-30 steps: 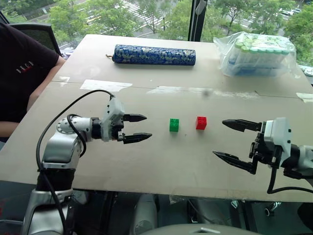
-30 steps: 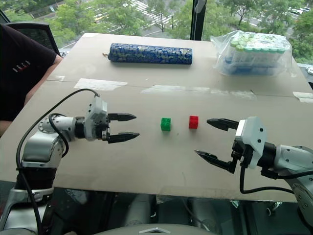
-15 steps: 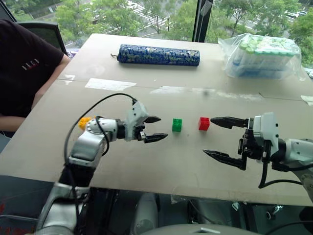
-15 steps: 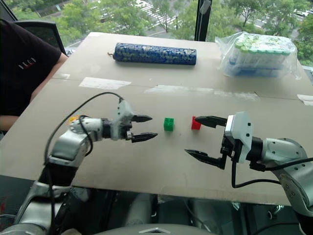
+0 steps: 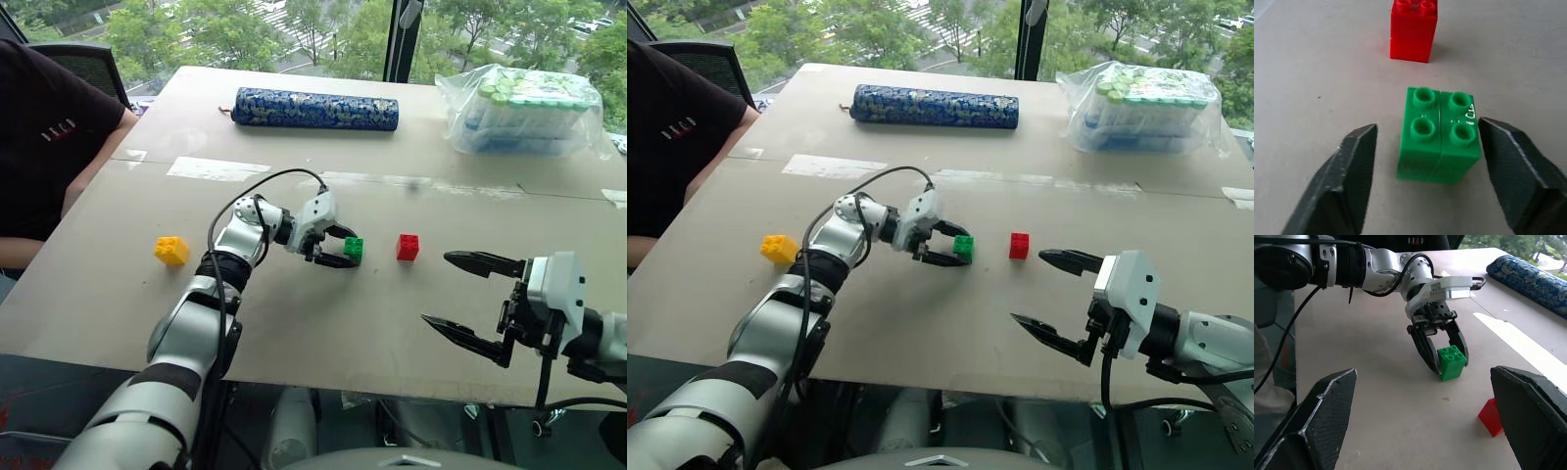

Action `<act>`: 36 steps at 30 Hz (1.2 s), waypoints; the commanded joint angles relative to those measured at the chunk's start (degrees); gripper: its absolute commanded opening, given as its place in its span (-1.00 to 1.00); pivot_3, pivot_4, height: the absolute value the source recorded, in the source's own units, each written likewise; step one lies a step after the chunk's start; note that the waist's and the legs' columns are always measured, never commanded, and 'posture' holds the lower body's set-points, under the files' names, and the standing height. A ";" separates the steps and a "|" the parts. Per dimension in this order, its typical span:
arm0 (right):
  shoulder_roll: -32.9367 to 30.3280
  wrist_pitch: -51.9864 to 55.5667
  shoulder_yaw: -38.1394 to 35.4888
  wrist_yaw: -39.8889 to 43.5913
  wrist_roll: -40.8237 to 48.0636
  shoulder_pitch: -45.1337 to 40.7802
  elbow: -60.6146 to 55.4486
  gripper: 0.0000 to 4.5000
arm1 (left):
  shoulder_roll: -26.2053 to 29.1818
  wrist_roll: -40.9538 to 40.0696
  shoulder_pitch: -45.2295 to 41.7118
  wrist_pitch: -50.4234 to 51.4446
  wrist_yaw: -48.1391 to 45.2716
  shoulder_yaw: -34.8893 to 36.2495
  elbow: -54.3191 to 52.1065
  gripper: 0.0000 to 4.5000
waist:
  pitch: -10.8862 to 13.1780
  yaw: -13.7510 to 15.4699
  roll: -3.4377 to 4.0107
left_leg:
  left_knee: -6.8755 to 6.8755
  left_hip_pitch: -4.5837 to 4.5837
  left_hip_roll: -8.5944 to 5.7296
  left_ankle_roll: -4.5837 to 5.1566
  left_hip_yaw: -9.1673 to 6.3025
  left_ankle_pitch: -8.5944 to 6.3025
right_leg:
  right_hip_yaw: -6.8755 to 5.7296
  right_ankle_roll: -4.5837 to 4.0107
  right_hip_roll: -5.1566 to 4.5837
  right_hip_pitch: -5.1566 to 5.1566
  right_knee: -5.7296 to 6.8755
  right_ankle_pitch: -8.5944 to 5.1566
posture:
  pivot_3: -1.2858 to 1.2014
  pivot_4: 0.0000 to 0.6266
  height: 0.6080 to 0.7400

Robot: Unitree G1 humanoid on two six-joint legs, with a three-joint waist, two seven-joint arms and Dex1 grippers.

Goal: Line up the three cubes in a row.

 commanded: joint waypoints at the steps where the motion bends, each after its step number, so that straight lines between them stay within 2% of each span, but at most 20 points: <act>1: -0.73 -0.53 -3.43 -0.50 1.12 1.25 -2.43 1.00 | -0.32 0.80 -2.02 -2.62 -1.62 0.98 1.89 -0.33 | 0.00 -0.07 0.00 | 0.00 0.01 0.00 0.00 -0.01 0.00 | 0.00 0.00 0.01 0.00 0.01 0.00 | 0.03 -0.52 1.00; 2: -0.79 -0.60 -3.92 -0.42 1.08 1.79 -2.48 1.00 | -0.55 0.95 -2.26 -3.00 -1.74 1.12 2.31 -0.42 | 0.00 -0.07 0.00 | 0.00 0.01 0.00 0.00 -0.01 0.00 | 0.00 0.00 0.01 0.00 0.02 0.00 | 0.03 -0.52 1.00; 21: -0.63 -1.02 -7.18 -0.63 0.60 5.96 -3.50 1.00 | -2.65 4.11 -6.67 -7.78 -1.76 3.20 10.04 -0.42 | 0.00 0.15 0.00 | 0.01 -0.01 -0.01 0.00 -0.08 0.00 | -0.06 0.00 0.01 0.02 0.01 0.00 | 0.03 -0.52 1.00; 23: -0.51 -1.01 -7.34 -0.85 0.66 6.30 -3.78 1.00 | -2.91 4.42 -6.92 -8.59 -0.77 3.47 10.54 0.09 | 0.00 0.15 0.00 | 0.01 -0.01 -0.01 0.00 -0.07 0.00 | -0.05 0.00 0.01 0.02 0.02 0.00 | 0.03 -0.52 1.00; 24: -0.47 -0.97 -7.47 -0.98 0.74 6.51 -3.98 1.00 | -3.00 4.63 -7.06 -8.73 -0.38 3.54 10.74 0.21 | 0.00 0.16 0.00 | 0.01 -0.01 -0.01 0.00 -0.07 0.00 | -0.05 0.00 0.01 0.02 0.02 0.00 | 0.03 -0.52 1.00; 27: -0.50 -0.92 -7.92 -1.26 1.05 7.06 -4.41 1.00 | -2.97 4.55 -7.20 -8.59 -0.72 3.97 10.50 0.86 | 0.00 0.15 0.00 | 0.01 -0.01 -0.01 -0.01 -0.08 0.00 | -0.06 0.00 0.01 0.02 0.02 0.00 | 0.03 -0.52 1.00; 28: -0.54 -0.87 -8.13 -1.35 1.21 7.24 -4.56 1.00 | -2.46 4.27 -7.01 -8.53 -1.44 4.18 9.80 0.96 | 0.00 0.15 0.00 | 0.01 -0.01 -0.01 -0.01 -0.09 0.00 | -0.06 0.00 0.01 0.02 0.02 0.00 | 0.03 -0.52 1.00; 32: -0.78 -1.10 -7.99 -1.24 1.24 7.29 -4.64 1.00 | 2.96 -1.00 -3.40 -0.90 -4.87 8.36 -1.04 0.96 | 0.00 -0.30 0.00 | 0.01 -0.01 -0.01 -0.02 -0.09 0.01 | -0.06 0.00 0.02 0.01 0.04 0.00 | 0.03 -0.52 1.00; 36: -1.03 -1.63 -6.35 -0.45 2.11 4.48 -3.12 1.00 | 10.07 -8.51 8.31 17.08 -1.18 14.20 -27.15 0.96 | -0.05 -1.83 0.09 | -0.05 0.06 0.05 -0.20 -0.06 0.11 | 0.05 0.00 0.03 0.02 0.04 0.00 | 0.03 -0.52 1.00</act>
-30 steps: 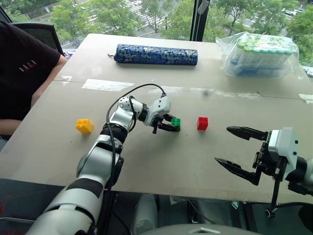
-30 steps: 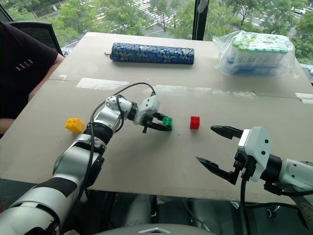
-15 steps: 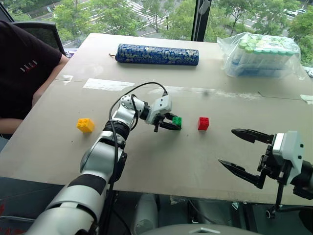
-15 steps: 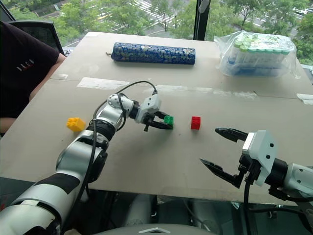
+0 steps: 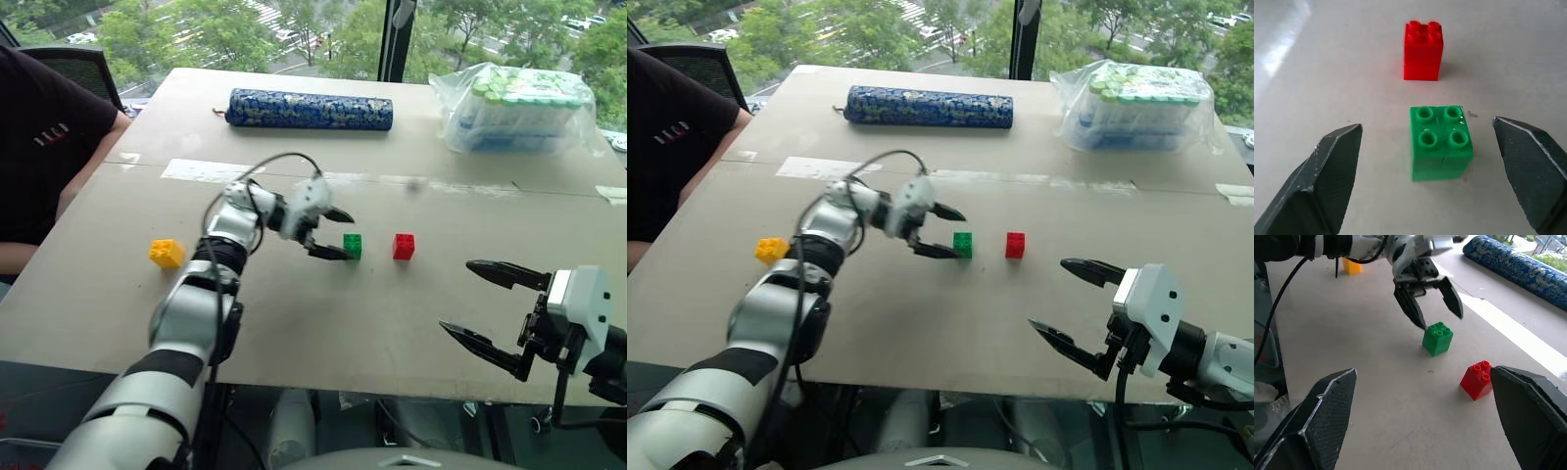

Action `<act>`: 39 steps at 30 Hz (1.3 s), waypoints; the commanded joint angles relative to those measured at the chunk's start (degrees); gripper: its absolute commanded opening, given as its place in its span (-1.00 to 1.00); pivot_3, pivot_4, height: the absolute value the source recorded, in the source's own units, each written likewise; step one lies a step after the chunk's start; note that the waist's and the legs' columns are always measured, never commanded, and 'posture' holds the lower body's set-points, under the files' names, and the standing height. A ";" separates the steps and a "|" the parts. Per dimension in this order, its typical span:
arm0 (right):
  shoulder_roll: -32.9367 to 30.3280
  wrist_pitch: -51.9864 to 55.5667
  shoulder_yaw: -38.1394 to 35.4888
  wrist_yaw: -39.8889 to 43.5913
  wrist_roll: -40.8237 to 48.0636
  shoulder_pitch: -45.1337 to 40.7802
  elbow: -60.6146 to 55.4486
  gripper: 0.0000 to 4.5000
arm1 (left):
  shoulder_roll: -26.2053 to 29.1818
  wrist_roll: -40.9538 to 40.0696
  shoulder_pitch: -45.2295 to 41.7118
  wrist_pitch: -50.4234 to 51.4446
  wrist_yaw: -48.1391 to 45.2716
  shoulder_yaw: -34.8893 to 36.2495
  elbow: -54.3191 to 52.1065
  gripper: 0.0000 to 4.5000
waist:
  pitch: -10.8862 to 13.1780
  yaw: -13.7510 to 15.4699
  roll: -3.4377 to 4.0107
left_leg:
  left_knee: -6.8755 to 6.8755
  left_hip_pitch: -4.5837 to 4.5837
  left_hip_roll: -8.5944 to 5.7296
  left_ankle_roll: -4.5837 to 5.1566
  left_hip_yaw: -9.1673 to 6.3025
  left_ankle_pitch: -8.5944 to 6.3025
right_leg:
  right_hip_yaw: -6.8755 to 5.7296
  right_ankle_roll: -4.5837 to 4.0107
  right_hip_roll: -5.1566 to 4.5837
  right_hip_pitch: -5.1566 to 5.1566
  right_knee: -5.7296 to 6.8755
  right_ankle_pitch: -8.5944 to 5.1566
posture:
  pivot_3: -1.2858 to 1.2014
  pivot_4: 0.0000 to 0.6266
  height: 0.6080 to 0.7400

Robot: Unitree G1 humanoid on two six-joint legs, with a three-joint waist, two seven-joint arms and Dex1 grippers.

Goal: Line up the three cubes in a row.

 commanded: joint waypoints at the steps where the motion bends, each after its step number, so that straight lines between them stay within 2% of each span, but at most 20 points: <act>1: -0.64 -1.58 0.74 1.08 1.79 -3.27 0.36 1.00 | 5.01 -7.94 10.40 17.19 6.77 7.51 -24.79 0.96 | -0.03 -0.23 0.07 | 0.00 -0.01 0.00 -0.02 -0.06 0.01 | -0.04 0.00 -0.02 0.02 0.01 0.00 | 0.03 -0.52 1.00; 3: -0.74 -2.09 3.37 2.49 2.39 -7.00 2.36 1.00 | 7.20 -11.79 19.09 28.02 16.85 16.07 -39.64 0.96 | -0.04 -0.79 0.09 | 0.00 0.02 0.02 -0.04 -0.21 0.03 | 0.03 0.01 -0.05 0.01 0.01 0.00 | 0.03 -0.52 1.00; 5: -0.60 -2.27 6.33 3.98 2.79 -10.95 4.62 1.00 | 6.48 -13.23 24.61 36.52 28.70 24.68 -49.38 0.96 | -0.03 -1.04 0.04 | 0.04 0.02 0.03 -0.03 -0.30 0.02 | 0.05 0.02 -0.05 0.01 0.02 0.01 | 0.03 -0.52 1.00; 9: 0.16 -2.51 13.11 6.89 2.00 -18.63 9.50 1.00 | 5.48 -10.37 33.49 47.83 46.99 36.95 -61.60 0.96 | -0.04 -0.67 0.02 | 0.08 0.19 -0.02 0.09 -0.49 -0.04 | -0.19 0.02 -0.07 0.26 0.05 0.01 | 0.03 -0.52 1.00; 13: 0.72 -2.58 17.14 9.59 1.87 -24.06 12.83 1.00 | 4.95 -9.44 39.78 56.44 56.81 43.21 -69.17 0.96 | -0.05 0.08 -0.01 | 0.05 0.45 -0.06 0.10 -0.48 -0.05 | -0.23 0.00 -0.10 0.54 0.01 0.00 | 0.03 -0.52 1.00; 19: 1.20 -2.79 20.71 12.81 1.35 -28.82 15.60 1.00 | 5.79 -10.48 43.11 62.27 61.76 42.29 -71.03 0.96 | -0.07 1.17 -0.04 | 0.03 0.55 -0.06 0.09 -0.40 -0.05 | -0.28 -0.03 -0.13 0.63 0.00 -0.01 | 0.03 -0.52 1.00; 23: 1.17 -2.75 20.72 13.34 1.37 -29.87 15.84 1.00 | 6.30 -9.89 44.17 61.39 63.17 41.13 -67.26 0.96 | -0.07 0.86 -0.05 | -0.09 0.79 -0.06 0.09 -0.41 -0.06 | -0.16 -0.05 -0.14 0.79 -0.03 -0.01 | 0.03 -0.52 1.00; 30: 0.83 -2.49 19.80 12.26 1.27 -29.68 14.21 1.00 | 5.94 -8.78 45.88 53.27 63.10 37.01 -59.19 0.96 | -0.06 0.61 -0.05 | -0.18 0.85 -0.05 0.09 -0.39 -0.07 | -0.10 -0.07 -0.16 0.78 -0.05 -0.02 | 0.03 -0.52 1.00; 31: 0.75 -2.39 19.66 11.98 1.32 -29.71 14.00 1.00 | 5.99 -8.66 46.33 51.76 62.83 36.29 -58.20 0.74 | -0.06 0.60 -0.06 | -0.18 0.85 -0.05 0.09 -0.37 -0.07 | -0.08 -0.07 -0.17 0.78 -0.05 -0.02 | 0.03 -0.52 1.00; 33: 0.45 -2.42 19.18 11.82 1.29 -29.36 13.77 1.00 | 5.73 -8.88 46.65 49.56 62.76 35.58 -56.70 0.50 | -0.06 0.61 -0.07 | -0.19 0.85 -0.05 0.09 -0.36 -0.07 | -0.08 -0.07 -0.18 0.77 -0.06 -0.02 | 0.03 -0.52 1.00; 37: -0.19 -2.15 17.98 11.37 1.46 -28.42 13.07 1.00 | 6.25 -8.43 46.84 44.24 62.55 34.51 -53.26 -0.38 | -0.06 0.66 -0.07 | -0.19 0.85 -0.05 0.09 -0.36 -0.07 | -0.09 -0.08 -0.20 0.77 -0.06 -0.02 | 0.03 -0.52 1.00; 39: -0.45 -1.89 17.34 10.66 1.56 -27.69 12.59 1.00 | 6.74 -9.52 46.21 39.69 59.34 33.85 -52.06 -0.45 | -0.06 0.66 -0.07 | -0.20 0.85 -0.05 0.09 -0.35 -0.07 | -0.09 -0.08 -0.21 0.77 -0.07 -0.03 | 0.03 -0.52 1.00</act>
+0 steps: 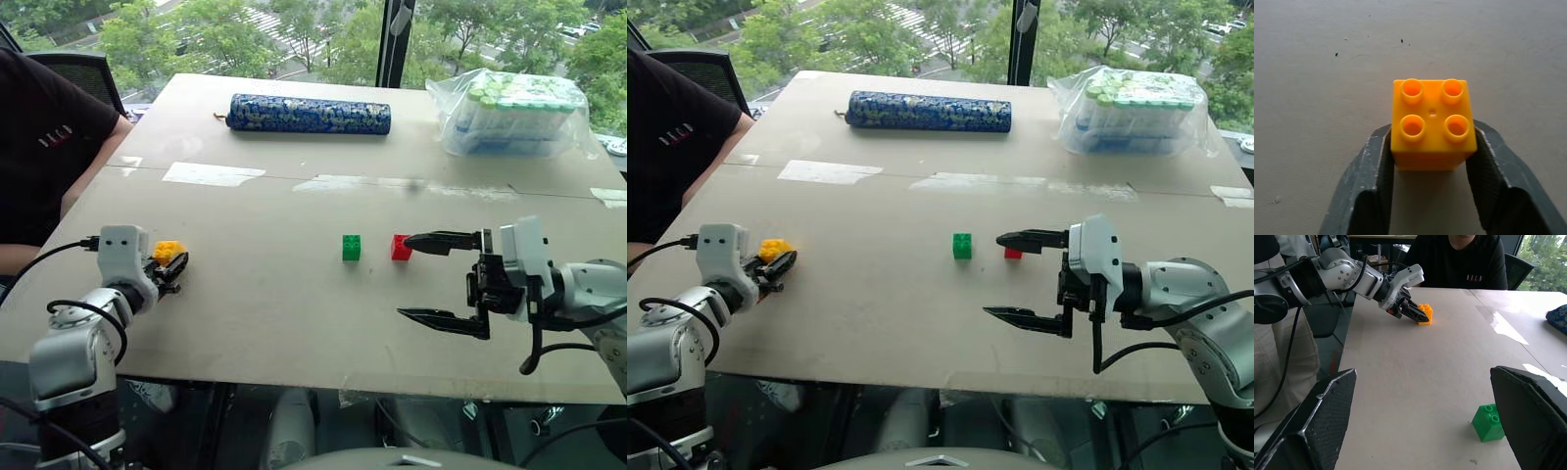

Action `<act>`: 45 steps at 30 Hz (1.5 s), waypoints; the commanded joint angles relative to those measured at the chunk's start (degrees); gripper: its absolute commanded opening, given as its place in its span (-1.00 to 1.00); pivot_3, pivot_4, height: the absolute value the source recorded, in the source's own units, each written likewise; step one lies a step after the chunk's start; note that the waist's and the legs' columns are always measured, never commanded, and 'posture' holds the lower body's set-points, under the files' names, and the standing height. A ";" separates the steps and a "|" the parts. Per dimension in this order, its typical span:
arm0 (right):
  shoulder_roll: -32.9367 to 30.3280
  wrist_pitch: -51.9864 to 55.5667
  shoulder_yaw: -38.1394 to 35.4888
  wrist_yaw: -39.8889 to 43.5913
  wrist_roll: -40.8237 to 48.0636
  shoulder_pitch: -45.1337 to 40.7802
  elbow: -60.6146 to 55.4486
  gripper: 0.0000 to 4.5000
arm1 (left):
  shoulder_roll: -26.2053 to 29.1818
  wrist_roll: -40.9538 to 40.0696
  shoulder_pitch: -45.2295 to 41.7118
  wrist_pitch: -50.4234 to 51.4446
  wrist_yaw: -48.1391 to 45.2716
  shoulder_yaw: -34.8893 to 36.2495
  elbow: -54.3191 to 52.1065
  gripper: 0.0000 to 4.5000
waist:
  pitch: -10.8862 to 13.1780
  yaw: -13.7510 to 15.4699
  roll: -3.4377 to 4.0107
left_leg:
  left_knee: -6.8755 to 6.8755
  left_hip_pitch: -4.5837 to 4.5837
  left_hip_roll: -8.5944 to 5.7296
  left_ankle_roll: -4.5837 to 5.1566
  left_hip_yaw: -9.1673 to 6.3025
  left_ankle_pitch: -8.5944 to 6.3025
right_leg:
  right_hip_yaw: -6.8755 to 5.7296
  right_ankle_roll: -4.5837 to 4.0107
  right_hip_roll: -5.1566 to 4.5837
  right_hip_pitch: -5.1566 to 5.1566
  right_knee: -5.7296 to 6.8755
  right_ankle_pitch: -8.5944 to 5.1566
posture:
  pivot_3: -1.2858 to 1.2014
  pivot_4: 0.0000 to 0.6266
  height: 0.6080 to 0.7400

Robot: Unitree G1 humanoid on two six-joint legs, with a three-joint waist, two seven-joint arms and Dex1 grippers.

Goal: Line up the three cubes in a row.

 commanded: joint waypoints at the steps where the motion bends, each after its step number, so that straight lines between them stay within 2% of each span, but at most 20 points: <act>1: -0.81 -0.26 -3.31 -1.30 0.69 1.04 -2.60 1.00 | 1.74 -1.48 -0.97 -8.65 -5.32 -0.84 1.25 -0.45 | 0.00 0.04 -0.01 | -0.01 0.00 0.00 0.00 0.00 0.00 | 0.00 0.00 0.00 0.00 -0.01 0.00 | 0.03 -0.52 1.00; 2: -0.82 -0.14 -3.51 -1.58 0.72 1.34 -2.79 1.00 | 2.02 -2.22 -1.32 -10.48 -7.29 -1.20 1.83 -0.45 | 0.00 0.05 0.00 | -0.01 0.00 0.00 0.00 0.00 0.00 | -0.01 -0.01 -0.01 0.00 -0.02 0.00 | 0.03 -0.52 1.00; 6: 0.11 -1.02 -5.75 -4.22 -0.64 4.13 -3.26 1.00 | 6.10 -4.75 -5.67 -25.63 -29.79 -9.33 10.78 -0.45 | 0.00 0.30 -0.02 | -0.02 -0.03 0.00 -0.01 0.25 -0.01 | -0.10 -0.09 -0.06 0.00 -0.05 -0.04 | 0.03 -0.52 1.00; 11: 0.16 -0.22 -9.31 -7.18 -1.13 7.15 -3.23 1.00 | 11.28 -1.13 -20.68 -34.57 -53.28 -22.42 31.12 -0.45 | -0.01 0.53 -0.01 | -0.04 -0.01 -0.03 0.00 0.36 0.00 | -0.07 -0.31 -0.03 -0.02 -0.06 -0.17 | 0.03 -0.52 1.00; 15: -2.59 1.96 -13.96 -5.48 2.02 11.16 -4.24 1.00 | 9.33 6.32 -36.58 -46.54 -65.20 -32.39 49.78 -0.45 | 0.00 0.76 -0.02 | -0.05 -0.24 -0.04 0.03 0.38 -0.02 | -0.05 -0.12 0.06 -0.22 -0.11 -0.07 | 0.03 -0.52 1.00; 19: -3.63 1.30 -15.78 -5.54 0.37 15.53 -5.89 1.00 | 5.68 9.60 -46.82 -53.33 -67.57 -37.46 62.97 -0.45 | -0.02 0.88 -0.03 | 0.04 -0.94 -0.03 0.04 0.25 -0.01 | -0.08 -0.09 0.16 -0.85 -0.04 -0.06 | 0.03 -0.52 1.00; 25: -3.45 0.67 -16.87 -6.32 -0.62 18.67 -7.21 1.00 | 2.90 11.48 -51.95 -60.88 -67.65 -42.14 71.21 -0.45 | -0.01 0.18 -0.04 | 0.04 -0.98 -0.03 0.03 0.24 -0.01 | -0.04 -0.06 0.18 -0.87 -0.09 -0.07 | 0.03 -0.52 1.00; 31: -3.19 0.09 -17.32 -6.45 -1.52 20.25 -7.54 1.00 | 0.58 12.86 -54.93 -63.65 -67.65 -42.95 74.87 -0.45 | -0.01 0.13 -0.05 | 0.11 -0.96 -0.03 0.03 0.20 -0.01 | -0.08 -0.05 0.17 -0.84 0.01 -0.06 | 0.03 -0.52 1.00; 45: -3.17 0.12 -17.54 -7.38 -1.31 21.00 -8.20 1.00 | -0.72 16.27 -56.58 -67.96 -67.65 -43.27 77.86 -0.45 | -0.01 0.04 -0.04 | 0.14 -0.95 -0.03 0.03 0.14 0.00 | -0.12 -0.05 0.18 -0.81 0.04 -0.06 | 0.03 -0.52 1.00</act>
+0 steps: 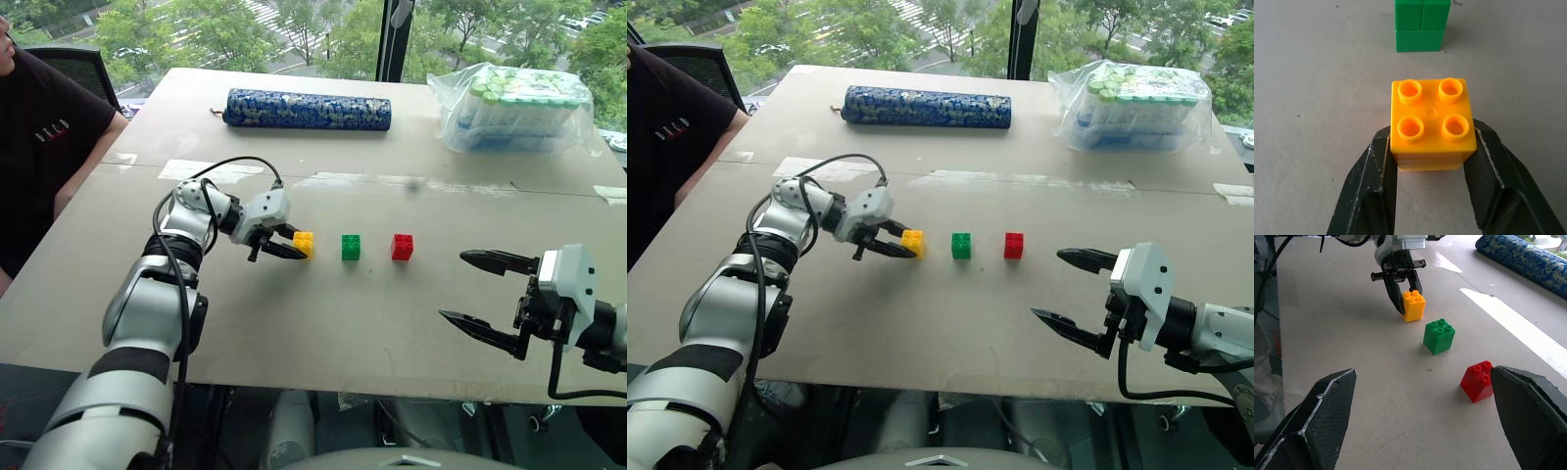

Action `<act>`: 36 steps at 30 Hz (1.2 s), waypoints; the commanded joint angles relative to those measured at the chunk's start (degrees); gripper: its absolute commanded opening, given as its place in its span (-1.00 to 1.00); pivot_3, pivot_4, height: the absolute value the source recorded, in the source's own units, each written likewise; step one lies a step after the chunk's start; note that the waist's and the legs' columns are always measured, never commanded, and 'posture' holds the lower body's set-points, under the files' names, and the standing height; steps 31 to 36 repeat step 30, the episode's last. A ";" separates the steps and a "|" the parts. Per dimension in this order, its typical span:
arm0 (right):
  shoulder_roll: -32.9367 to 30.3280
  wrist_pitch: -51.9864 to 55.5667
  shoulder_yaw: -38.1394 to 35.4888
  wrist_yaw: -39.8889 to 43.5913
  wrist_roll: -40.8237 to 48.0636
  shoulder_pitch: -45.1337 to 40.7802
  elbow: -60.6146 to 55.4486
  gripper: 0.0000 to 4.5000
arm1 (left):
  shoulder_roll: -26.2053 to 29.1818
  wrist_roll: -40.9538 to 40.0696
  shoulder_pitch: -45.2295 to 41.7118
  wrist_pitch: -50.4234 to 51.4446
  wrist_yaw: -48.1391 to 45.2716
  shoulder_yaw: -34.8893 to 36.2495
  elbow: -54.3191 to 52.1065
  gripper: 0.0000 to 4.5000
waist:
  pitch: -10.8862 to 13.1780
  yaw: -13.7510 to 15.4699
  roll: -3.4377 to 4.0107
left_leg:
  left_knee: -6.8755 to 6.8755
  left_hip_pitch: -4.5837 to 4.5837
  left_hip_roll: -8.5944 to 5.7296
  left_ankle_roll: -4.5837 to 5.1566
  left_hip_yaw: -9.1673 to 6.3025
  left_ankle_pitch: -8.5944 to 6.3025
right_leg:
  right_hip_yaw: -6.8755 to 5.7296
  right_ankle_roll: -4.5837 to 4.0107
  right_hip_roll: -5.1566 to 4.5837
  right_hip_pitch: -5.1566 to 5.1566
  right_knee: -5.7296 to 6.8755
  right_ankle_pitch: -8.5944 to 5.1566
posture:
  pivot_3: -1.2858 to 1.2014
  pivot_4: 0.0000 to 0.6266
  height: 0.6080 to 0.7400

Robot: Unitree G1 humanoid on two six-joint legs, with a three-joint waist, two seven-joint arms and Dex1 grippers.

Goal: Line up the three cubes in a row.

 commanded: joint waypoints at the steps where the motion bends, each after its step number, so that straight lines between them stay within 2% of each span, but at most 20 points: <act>1: -0.05 -0.94 -2.23 -0.32 0.47 0.18 -2.10 1.00 | -0.08 0.73 -1.92 -1.76 -0.24 0.65 0.44 -0.45 | 0.00 0.00 0.00 | 0.00 0.00 0.00 0.00 -0.01 0.00 | 0.00 0.00 0.00 0.01 0.00 0.00 | 0.03 -0.52 1.00; 3: -0.08 -0.91 -2.29 -0.36 0.47 0.26 -2.16 1.00 | -0.34 1.31 -2.01 -1.93 -0.24 1.08 0.77 -0.45 | 0.00 0.00 0.00 | 0.01 0.01 0.00 0.00 -0.02 0.00 | -0.01 0.00 0.00 0.02 0.00 0.00 | 0.03 -0.52 1.00; 4: -0.08 -0.83 -2.30 -0.47 0.53 0.26 -2.28 1.00 | -0.47 1.57 -2.01 -2.32 -0.04 1.43 0.89 0.02 | 0.00 0.00 0.00 | 0.01 0.01 0.00 0.00 -0.02 0.00 | -0.01 0.00 0.00 0.02 0.01 0.00 | 0.03 -0.52 1.00; 6: -0.06 -0.59 -2.31 -0.85 0.70 0.26 -2.57 1.00 | -0.70 1.32 -1.98 -2.39 -0.09 2.23 0.98 0.30 | 0.00 0.00 0.00 | 0.01 0.01 0.00 0.00 -0.02 0.00 | -0.02 0.00 0.00 0.02 0.00 0.00 | 0.03 -0.52 1.00; 9: 0.07 -0.62 -2.61 -0.89 0.77 1.19 -2.76 1.00 | -0.32 0.60 -1.70 -1.41 0.59 4.09 0.20 0.88 | 0.00 0.00 0.00 | 0.01 0.00 0.00 0.00 -0.03 0.00 | -0.02 0.00 0.00 0.02 0.00 0.00 | 0.03 -0.52 1.00; 12: 0.28 -0.88 -3.69 -0.55 0.83 3.02 -2.91 1.00 | 1.57 -2.01 -0.05 1.09 0.21 6.87 -3.32 0.88 | 0.00 -0.06 0.00 | 0.01 -0.01 0.00 0.00 -0.04 0.00 | -0.03 0.00 0.00 0.02 0.00 0.00 | 0.03 -0.52 1.00; 15: 1.66 -1.61 -5.80 -0.49 0.28 6.54 -2.10 1.00 | 6.44 -8.86 8.95 10.57 -0.24 10.94 -18.88 0.88 | -0.01 -0.48 0.02 | -0.01 0.03 0.02 -0.01 -0.03 0.01 | 0.00 0.00 0.01 0.02 0.03 0.00 | 0.03 -0.52 1.00; 18: 5.54 -5.11 -8.08 -0.46 -3.03 12.27 0.84 1.00 | 12.25 -17.02 27.89 26.71 5.47 19.45 -46.12 0.88 | -0.06 -1.52 0.15 | -0.09 0.09 0.10 -0.08 0.01 0.04 | 0.07 -0.01 0.02 0.00 0.02 -0.01 | 0.03 -0.52 1.00; 20: 7.61 -7.77 -9.49 -0.20 -5.69 15.29 3.34 1.00 | 13.95 -22.08 39.27 37.55 12.93 26.20 -61.98 0.88 | -0.10 -1.68 0.21 | -0.13 0.15 0.23 -0.27 -0.29 0.13 | 0.19 0.00 -0.04 0.03 -0.03 -0.09 | 0.03 -0.52 1.00; 22: 8.16 -11.13 -10.47 1.61 -8.36 17.44 6.01 1.00 | 13.35 -25.74 49.50 44.49 19.53 31.92 -74.43 0.88 | -0.06 -1.24 0.18 | -0.06 0.05 0.17 -0.26 -0.33 0.12 | 0.09 0.01 -0.09 -0.01 0.00 -0.10 | 0.03 -0.52 1.00; 24: 8.89 -12.52 -11.75 1.99 -8.93 17.88 8.63 1.00 | 10.49 -27.94 59.78 48.48 25.78 36.85 -84.06 0.88 | -0.10 -0.74 0.19 | -0.02 0.16 0.10 -0.03 -0.33 0.00 | 0.03 0.03 -0.19 0.14 0.03 -0.09 | 0.03 -0.52 1.00; 26: 8.94 -13.84 -12.90 3.20 -9.60 18.64 11.21 1.00 | 7.53 -29.25 67.35 50.66 30.49 40.11 -89.19 0.88 | -0.09 -0.67 0.26 | -0.01 0.58 0.11 -0.02 -0.32 0.00 | 0.05 0.03 -0.24 0.52 -0.02 -0.10 | 0.03 -0.52 1.00; 27: 8.80 -14.51 -13.35 4.09 -9.93 19.26 12.47 1.00 | 6.53 -29.45 70.13 50.78 31.89 40.97 -90.44 0.88 | -0.15 -0.56 0.29 | -0.10 1.20 0.10 -0.01 -0.27 -0.02 | 0.15 0.10 -0.33 1.04 -0.11 -0.26 | 0.03 -0.52 1.00; 29: 8.56 -15.73 -14.06 5.75 -10.56 20.45 14.44 1.00 | 5.90 -29.91 74.15 50.62 32.58 41.45 -92.25 0.88 | -0.17 -0.12 0.23 | -0.14 1.37 0.04 -0.01 -0.27 -0.02 | 0.09 0.04 -0.43 1.16 -0.09 -0.39 | 0.03 -0.52 1.00; 36: 8.37 -16.45 -14.37 6.39 -10.86 20.47 15.74 1.00 | 5.82 -30.10 75.37 50.56 32.89 41.08 -93.22 0.88 | -0.17 -0.12 0.23 | -0.14 1.34 0.05 -0.02 -0.28 -0.02 | 0.09 0.02 -0.64 1.13 -0.08 -0.38 | 0.03 -0.52 1.00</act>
